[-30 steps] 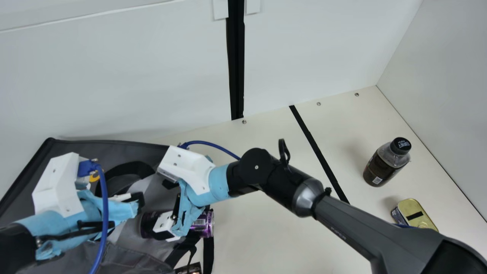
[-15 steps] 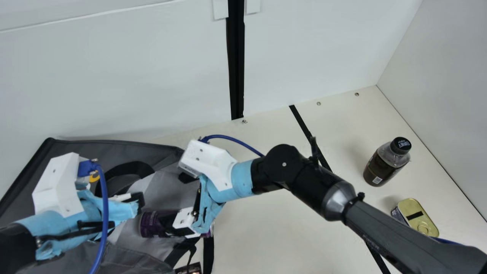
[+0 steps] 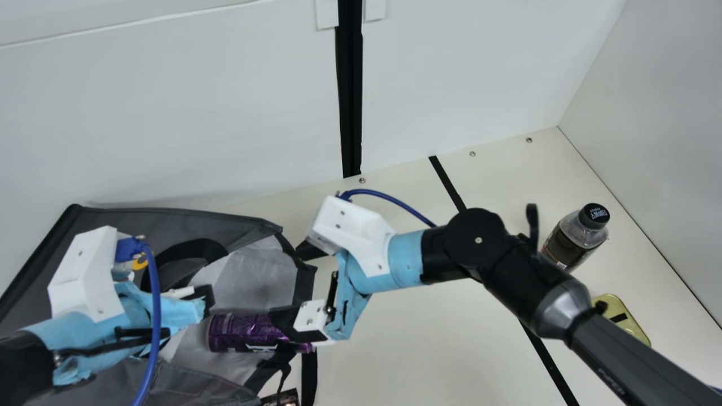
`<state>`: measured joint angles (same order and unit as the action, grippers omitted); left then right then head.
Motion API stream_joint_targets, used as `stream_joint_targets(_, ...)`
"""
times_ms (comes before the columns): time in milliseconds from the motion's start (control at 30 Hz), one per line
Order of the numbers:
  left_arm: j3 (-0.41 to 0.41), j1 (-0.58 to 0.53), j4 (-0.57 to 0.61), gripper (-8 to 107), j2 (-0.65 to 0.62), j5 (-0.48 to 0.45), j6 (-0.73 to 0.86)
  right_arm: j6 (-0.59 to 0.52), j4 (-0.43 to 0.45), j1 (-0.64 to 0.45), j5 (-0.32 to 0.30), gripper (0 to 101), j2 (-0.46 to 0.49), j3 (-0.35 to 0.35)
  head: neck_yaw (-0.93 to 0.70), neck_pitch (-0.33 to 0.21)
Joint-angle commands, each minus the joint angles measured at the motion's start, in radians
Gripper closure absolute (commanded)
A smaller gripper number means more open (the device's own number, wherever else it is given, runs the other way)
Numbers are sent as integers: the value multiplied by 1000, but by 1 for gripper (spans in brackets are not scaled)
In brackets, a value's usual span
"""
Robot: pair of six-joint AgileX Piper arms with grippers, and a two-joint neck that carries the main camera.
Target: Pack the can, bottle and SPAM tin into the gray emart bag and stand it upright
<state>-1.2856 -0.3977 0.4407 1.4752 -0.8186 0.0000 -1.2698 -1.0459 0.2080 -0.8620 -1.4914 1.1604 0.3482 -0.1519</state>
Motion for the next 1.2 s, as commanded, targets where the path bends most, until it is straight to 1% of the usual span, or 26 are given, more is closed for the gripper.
stream_joint_targets(0,0,0,0,107,0,0,0,-4,1,-23,-18,6,17,-5,1,-23)
stream_joint_targets(267,0,0,0,107,0,0,0,-23,11,-110,-82,6,80,-24,1,-23)
stream_joint_targets(467,0,0,0,107,0,0,0,-28,29,-176,-117,6,121,-35,1,-23)
stream_joint_targets(867,0,0,0,107,0,0,0,-12,82,-306,-156,6,188,-45,1,-23)
stream_joint_targets(1167,0,0,0,107,0,0,0,20,110,-404,-170,6,235,-44,1,-23)
